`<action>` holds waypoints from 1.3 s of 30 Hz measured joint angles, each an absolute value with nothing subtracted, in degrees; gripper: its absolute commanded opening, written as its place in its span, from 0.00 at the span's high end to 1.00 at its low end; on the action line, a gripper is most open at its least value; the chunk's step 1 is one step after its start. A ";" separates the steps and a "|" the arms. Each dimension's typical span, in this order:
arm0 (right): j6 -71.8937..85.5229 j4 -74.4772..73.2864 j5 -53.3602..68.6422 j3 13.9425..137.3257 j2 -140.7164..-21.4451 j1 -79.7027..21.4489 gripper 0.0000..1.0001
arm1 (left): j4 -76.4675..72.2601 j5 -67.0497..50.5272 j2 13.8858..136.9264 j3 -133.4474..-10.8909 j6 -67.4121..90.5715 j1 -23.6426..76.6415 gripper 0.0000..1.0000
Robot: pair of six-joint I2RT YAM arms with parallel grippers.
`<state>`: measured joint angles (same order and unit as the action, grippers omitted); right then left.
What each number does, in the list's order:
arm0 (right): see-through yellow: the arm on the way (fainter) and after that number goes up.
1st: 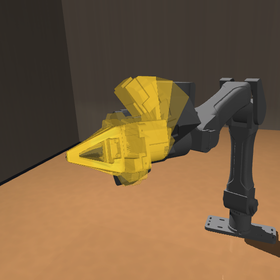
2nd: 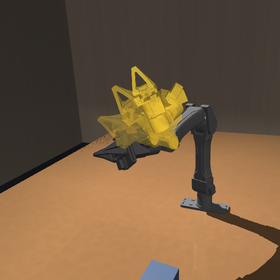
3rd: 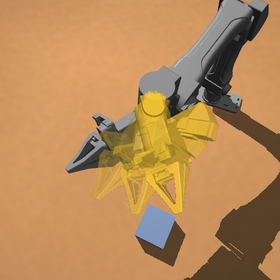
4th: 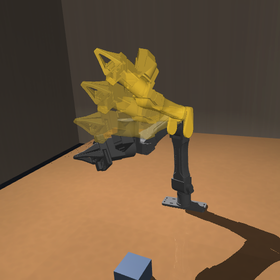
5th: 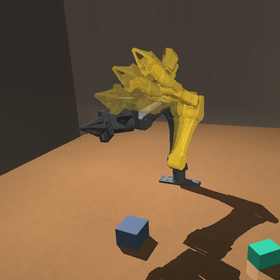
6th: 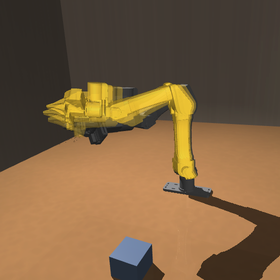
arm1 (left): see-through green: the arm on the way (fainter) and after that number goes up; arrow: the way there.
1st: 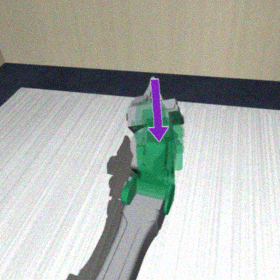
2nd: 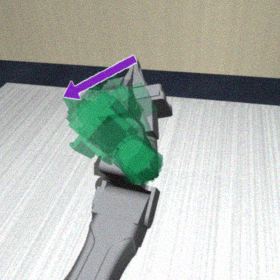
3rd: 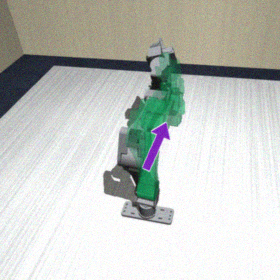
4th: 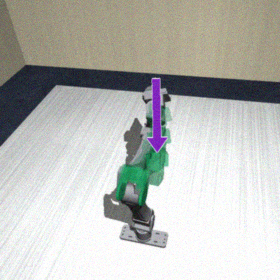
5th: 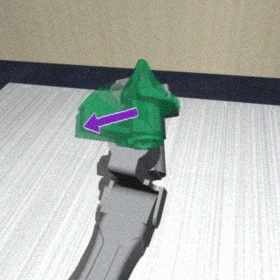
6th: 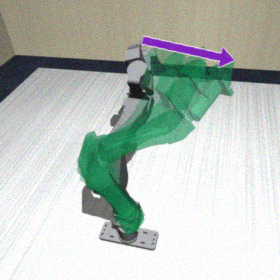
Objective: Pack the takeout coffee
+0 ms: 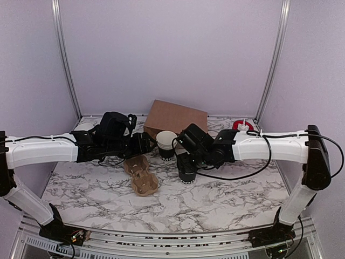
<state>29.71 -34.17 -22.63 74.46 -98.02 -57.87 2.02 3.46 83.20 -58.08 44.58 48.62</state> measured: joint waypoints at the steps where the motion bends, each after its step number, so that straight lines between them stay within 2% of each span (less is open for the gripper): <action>1: 29.95 -34.41 -22.90 73.60 -97.10 -57.78 0.32 | 2.00 3.46 83.20 -58.08 44.58 48.62 0.24; 11: 32.03 -34.94 -25.17 60.16 -84.38 -51.09 0.32 | 2.02 3.42 83.22 -58.08 44.53 48.62 0.24; 27: 29.93 -35.40 -26.46 44.47 -65.65 -27.11 0.32 | 2.02 2.52 84.29 -58.35 44.27 48.31 0.24; 39: 29.30 -34.74 -24.53 43.57 -64.42 -25.43 0.07 | 2.02 2.44 84.29 -58.35 44.23 48.29 0.24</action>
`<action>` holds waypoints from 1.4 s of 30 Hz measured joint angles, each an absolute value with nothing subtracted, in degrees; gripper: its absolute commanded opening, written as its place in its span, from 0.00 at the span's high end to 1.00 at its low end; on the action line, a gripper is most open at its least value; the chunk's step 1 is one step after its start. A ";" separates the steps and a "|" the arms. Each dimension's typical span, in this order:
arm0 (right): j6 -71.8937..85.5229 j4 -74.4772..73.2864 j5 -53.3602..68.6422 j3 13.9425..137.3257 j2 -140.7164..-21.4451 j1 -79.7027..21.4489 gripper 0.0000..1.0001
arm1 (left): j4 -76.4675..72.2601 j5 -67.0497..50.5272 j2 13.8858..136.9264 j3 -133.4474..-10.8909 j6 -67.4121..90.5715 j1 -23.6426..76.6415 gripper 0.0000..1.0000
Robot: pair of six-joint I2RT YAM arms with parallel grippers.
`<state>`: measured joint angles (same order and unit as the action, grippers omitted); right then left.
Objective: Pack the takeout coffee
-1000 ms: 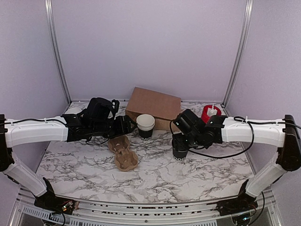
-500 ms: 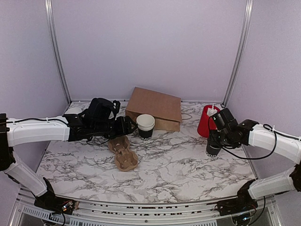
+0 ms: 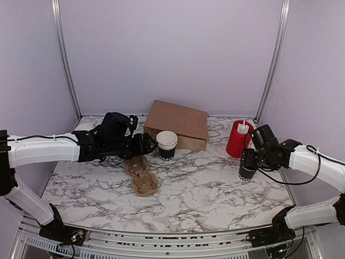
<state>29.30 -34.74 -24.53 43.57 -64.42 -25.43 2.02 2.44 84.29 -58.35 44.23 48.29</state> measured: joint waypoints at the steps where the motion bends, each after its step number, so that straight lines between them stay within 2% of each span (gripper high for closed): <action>1: 29.30 -34.81 -24.49 43.57 -64.42 -25.43 0.05 | 2.02 2.44 84.29 -58.35 44.23 48.29 0.24; 4: 29.39 -35.03 -24.49 43.57 -64.42 -25.43 0.00 | 2.02 2.44 84.29 -58.35 44.23 48.29 0.24; 42: 29.08 -40.12 -26.74 46.30 -62.65 -25.39 0.00 | 2.02 2.00 84.40 -59.22 44.07 48.29 0.24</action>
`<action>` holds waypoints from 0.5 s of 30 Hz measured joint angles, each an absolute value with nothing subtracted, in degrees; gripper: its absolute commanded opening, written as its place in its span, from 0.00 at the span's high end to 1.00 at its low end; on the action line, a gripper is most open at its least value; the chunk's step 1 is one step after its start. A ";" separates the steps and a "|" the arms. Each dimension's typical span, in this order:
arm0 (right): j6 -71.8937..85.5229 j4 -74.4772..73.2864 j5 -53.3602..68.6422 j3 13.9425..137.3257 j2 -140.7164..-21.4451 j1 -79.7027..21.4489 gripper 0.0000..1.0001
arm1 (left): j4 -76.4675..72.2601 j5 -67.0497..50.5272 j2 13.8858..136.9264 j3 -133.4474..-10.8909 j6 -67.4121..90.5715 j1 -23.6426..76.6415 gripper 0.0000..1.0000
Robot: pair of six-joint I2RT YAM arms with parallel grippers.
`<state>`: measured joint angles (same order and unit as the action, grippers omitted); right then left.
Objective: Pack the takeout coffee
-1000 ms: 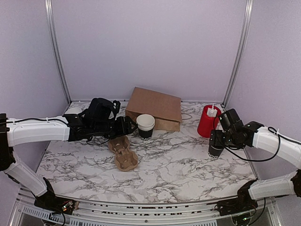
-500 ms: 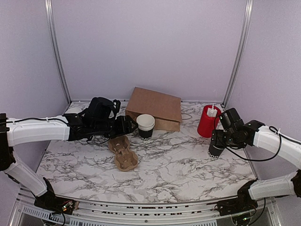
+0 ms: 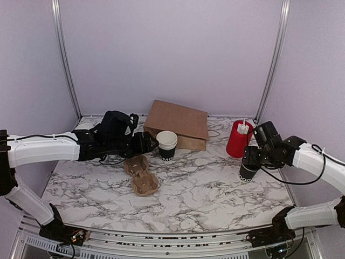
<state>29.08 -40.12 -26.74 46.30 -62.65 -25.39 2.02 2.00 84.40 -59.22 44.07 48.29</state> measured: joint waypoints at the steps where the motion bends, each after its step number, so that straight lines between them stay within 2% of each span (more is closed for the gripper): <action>1: 28.95 -40.14 -26.72 46.44 -62.52 -25.39 0.00 | 2.02 2.00 84.40 -59.22 44.07 48.29 0.24; 15: 27.99 -40.27 -25.58 48.45 -60.66 -25.36 0.00 | 2.02 2.07 84.40 -59.22 44.07 47.99 0.24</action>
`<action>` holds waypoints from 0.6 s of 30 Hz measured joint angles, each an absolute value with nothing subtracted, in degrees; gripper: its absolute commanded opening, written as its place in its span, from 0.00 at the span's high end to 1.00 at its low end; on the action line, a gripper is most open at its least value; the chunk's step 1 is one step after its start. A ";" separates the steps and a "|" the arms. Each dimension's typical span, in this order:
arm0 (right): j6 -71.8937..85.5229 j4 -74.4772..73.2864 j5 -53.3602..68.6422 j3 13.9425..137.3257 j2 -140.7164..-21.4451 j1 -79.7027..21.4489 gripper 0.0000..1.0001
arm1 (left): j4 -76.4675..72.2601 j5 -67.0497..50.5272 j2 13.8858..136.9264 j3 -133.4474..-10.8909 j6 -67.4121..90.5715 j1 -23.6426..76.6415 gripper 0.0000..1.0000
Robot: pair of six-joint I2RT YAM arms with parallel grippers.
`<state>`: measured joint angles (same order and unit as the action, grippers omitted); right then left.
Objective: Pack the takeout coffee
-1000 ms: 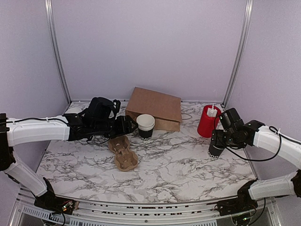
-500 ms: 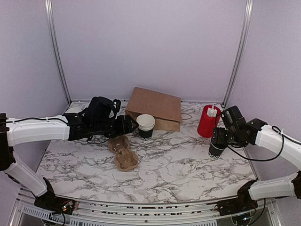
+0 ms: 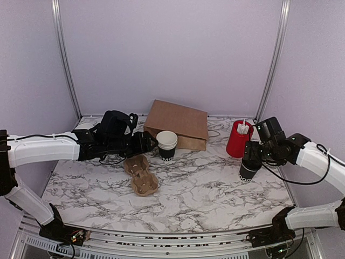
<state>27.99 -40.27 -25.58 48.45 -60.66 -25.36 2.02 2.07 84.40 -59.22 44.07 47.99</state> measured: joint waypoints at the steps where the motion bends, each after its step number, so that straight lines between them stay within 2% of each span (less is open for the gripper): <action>1: 27.92 -40.34 -25.34 48.82 -60.66 -25.39 0.00 | 2.02 2.09 84.40 -59.22 44.07 47.97 0.24; 9: 27.86 -41.54 -24.88 55.07 -62.43 -29.74 0.00 | 2.79 2.00 82.54 -58.35 44.10 46.63 0.24; 14: 28.42 -42.78 -23.03 65.69 -68.60 -34.59 0.00 | 10.35 1.98 79.81 -60.60 44.34 44.53 0.23; 18: 28.84 -40.62 -15.70 74.15 -75.50 -35.42 0.00 | 16.69 1.98 78.65 -65.56 44.84 43.18 0.22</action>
